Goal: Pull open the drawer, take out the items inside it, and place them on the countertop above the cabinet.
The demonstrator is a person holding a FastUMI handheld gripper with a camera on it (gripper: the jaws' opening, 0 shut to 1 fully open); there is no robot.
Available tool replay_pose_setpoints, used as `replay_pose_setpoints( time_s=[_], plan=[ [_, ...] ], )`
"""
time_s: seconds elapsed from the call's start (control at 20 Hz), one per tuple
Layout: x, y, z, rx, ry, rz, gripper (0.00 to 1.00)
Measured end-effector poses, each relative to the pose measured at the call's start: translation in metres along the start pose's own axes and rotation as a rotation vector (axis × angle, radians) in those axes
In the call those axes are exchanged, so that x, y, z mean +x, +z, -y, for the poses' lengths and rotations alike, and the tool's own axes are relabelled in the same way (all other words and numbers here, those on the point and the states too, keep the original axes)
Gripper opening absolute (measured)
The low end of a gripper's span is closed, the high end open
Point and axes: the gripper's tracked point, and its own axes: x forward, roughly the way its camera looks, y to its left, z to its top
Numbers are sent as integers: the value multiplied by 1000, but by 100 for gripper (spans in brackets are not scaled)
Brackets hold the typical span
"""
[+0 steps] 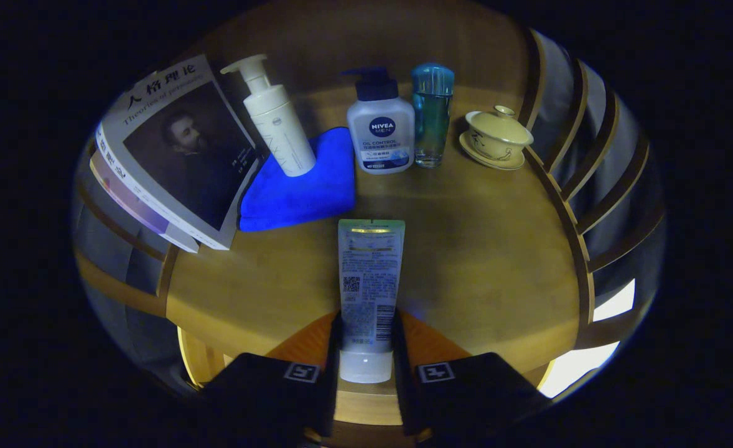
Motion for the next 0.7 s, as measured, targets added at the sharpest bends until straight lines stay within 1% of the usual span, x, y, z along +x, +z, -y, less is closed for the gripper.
replay_pose_setpoints(
  time_s=[0.1,0.15,0.25,0.3,0.45,0.55,0.7],
  plan=[
    [-7,3,-3,30,15,26,54],
    [-12,5,-7,44,40,45,59],
    [-23,3,-7,44,49,68,86],
    [-28,0,-6,30,39,91,99],
    [-47,-3,-6,-18,16,179,98],
    [-67,-2,-8,-44,13,263,98],
    [-96,-2,-4,-136,-40,400,98]
  ],
)
